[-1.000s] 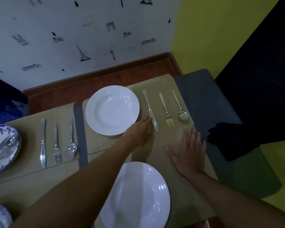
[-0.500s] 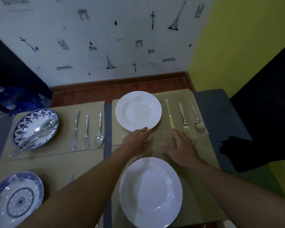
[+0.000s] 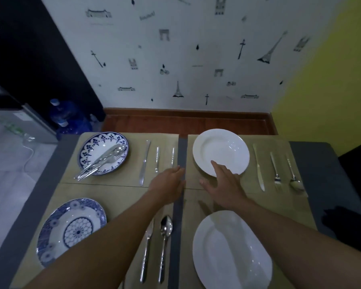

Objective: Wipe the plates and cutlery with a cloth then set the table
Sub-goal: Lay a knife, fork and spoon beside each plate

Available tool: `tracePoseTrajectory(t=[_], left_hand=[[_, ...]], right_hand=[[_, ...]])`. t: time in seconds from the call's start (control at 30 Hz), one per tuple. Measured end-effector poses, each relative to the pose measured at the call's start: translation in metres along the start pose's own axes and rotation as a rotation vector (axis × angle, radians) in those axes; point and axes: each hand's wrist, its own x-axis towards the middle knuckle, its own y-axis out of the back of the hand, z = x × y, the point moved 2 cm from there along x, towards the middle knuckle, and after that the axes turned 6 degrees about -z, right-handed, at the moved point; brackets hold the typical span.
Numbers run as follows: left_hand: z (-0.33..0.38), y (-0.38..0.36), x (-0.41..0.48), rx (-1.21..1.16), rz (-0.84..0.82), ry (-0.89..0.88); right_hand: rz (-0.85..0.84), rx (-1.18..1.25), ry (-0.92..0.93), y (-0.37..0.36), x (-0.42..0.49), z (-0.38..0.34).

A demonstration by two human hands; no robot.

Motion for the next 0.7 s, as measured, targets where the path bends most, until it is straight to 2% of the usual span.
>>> tracePoseTrajectory(t=[0.57, 0.7], left_hand=[[-0.210, 0.048, -0.036, -0.032, 0.190, 0.139], [-0.255, 0.062, -0.044, -0.011, 0.239, 0.219]], right_hand=[[-0.169, 0.072, 0.101, -0.080, 0.078, -0.146], [-0.189, 0.092, 0.127, -0.102, 0.097, -0.180]])
